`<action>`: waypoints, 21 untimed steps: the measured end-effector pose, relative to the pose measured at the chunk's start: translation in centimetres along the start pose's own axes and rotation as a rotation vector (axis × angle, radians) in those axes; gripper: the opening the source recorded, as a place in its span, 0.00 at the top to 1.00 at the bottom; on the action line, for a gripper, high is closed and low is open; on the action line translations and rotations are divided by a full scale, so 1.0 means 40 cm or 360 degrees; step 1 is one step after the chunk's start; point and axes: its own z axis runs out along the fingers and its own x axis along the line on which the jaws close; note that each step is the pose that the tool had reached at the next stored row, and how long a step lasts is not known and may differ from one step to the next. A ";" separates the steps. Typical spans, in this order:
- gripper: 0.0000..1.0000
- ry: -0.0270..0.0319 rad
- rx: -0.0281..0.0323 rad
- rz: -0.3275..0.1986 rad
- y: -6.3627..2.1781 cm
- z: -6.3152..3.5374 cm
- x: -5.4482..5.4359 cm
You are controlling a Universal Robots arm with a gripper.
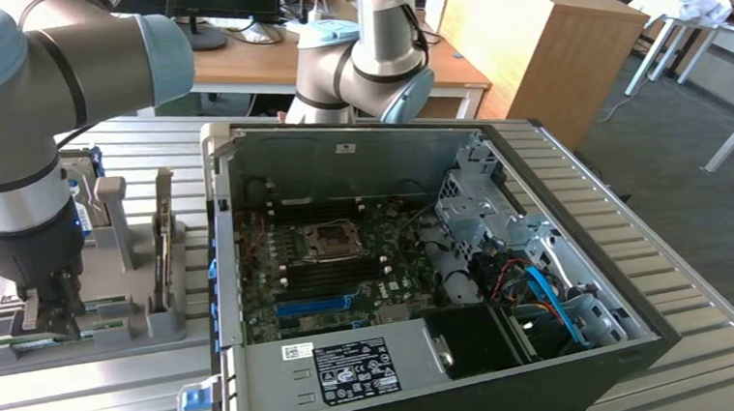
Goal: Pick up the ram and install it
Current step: 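Pick up the ram and move it above insertion slot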
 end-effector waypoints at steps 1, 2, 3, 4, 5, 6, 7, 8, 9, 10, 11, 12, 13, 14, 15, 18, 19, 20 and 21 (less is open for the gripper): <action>0.64 -0.00001 0.00001 0.0000 0.000 0.000 0.000; 0.64 -0.00003 0.00005 0.0000 0.000 0.001 0.001; 0.64 -0.00004 0.00006 0.0000 0.000 0.001 0.003; 0.64 -0.00002 0.00003 0.0000 0.000 0.000 0.005; 0.64 -0.00002 0.00001 0.0000 0.000 0.000 0.006; 0.64 -0.00002 0.00001 0.0000 0.000 0.000 0.008; 0.64 -0.00002 0.00001 0.0000 0.000 0.000 0.009; 0.64 -0.00003 0.00003 0.0000 0.000 0.001 0.010; 0.64 -0.00005 0.00005 0.0000 0.000 0.002 0.010; 0.64 -0.00004 0.00004 0.0000 0.000 0.004 0.010; 0.64 -0.00002 0.00001 0.0000 0.000 0.005 0.010; 0.64 0.00000 -0.00001 0.0000 0.000 0.006 0.010; 0.64 0.00001 -0.00002 0.0000 0.000 0.006 0.010; 0.64 0.00001 -0.00002 0.0000 0.000 0.006 0.010; 0.64 0.00000 -0.00002 0.0000 0.000 0.006 0.010; 0.64 -0.00001 0.00001 0.0000 0.000 0.007 0.010; 0.64 -0.00001 0.00001 0.0000 0.000 0.007 0.010; 0.64 -0.00002 0.00001 0.0000 0.000 0.007 0.010; 0.64 -0.00002 0.00001 0.0000 0.000 0.007 0.010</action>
